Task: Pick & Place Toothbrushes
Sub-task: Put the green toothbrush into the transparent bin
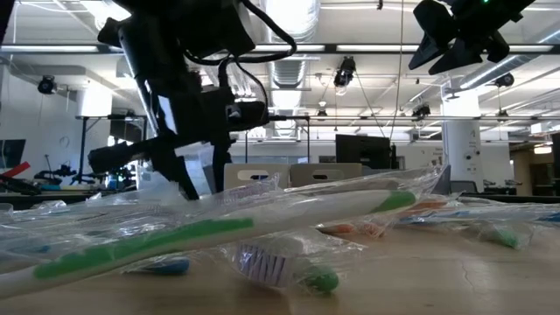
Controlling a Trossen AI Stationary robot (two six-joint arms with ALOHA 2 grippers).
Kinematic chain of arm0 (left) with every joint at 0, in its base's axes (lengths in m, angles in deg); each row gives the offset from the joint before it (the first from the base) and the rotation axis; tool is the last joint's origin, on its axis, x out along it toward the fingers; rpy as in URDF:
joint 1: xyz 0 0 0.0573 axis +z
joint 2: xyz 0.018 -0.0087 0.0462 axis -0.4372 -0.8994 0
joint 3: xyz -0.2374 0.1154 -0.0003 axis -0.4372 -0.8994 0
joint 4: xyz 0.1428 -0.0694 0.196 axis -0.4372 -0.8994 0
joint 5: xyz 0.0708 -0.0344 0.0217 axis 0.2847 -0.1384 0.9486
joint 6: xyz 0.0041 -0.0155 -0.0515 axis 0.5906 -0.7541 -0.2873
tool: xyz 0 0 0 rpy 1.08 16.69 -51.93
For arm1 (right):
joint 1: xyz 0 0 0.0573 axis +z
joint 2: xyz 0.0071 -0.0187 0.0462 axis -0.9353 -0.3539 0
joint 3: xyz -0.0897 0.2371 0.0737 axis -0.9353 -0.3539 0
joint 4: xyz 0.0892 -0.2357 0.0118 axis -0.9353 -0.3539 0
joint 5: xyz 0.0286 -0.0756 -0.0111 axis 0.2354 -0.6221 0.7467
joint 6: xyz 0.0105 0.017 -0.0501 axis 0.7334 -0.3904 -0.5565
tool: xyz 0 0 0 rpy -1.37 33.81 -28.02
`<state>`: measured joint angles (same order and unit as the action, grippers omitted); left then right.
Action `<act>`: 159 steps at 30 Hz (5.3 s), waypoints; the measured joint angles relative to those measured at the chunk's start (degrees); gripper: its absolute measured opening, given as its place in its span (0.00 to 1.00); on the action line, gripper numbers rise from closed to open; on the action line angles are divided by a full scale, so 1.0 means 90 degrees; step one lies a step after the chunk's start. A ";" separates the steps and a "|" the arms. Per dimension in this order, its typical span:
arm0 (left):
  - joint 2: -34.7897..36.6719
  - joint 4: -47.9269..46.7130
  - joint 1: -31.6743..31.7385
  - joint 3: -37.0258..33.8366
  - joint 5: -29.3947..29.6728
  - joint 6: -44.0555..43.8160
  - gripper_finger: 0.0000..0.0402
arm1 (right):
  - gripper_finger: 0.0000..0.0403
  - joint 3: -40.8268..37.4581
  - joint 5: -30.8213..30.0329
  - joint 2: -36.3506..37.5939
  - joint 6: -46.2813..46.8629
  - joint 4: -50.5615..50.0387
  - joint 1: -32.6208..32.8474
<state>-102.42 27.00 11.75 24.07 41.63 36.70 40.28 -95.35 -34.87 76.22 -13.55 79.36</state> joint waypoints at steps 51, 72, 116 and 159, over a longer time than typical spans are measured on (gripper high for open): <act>0.2207 -0.1269 -0.1165 -0.0043 0.6057 0.1316 0.00 | 0.77 -0.0073 0.0117 -0.0069 0.0410 0.0033 -0.0002; 0.2531 0.2653 -0.1017 -0.0058 0.5184 0.5672 0.00 | 0.75 -0.0080 0.4887 -0.1704 -0.3767 0.5631 0.0002; 0.1381 0.5285 -0.0382 0.0782 0.4523 0.9261 0.00 | 0.75 0.0036 0.5413 -0.2538 -0.3451 0.7314 -0.0300; 0.1911 0.4450 -0.0503 0.0798 0.4826 0.3309 0.32 | 0.04 0.0034 0.5044 -0.2040 -0.3864 0.6402 -0.0362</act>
<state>-85.22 67.05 7.22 31.25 85.06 66.48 40.58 -49.95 -53.24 41.44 44.07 76.10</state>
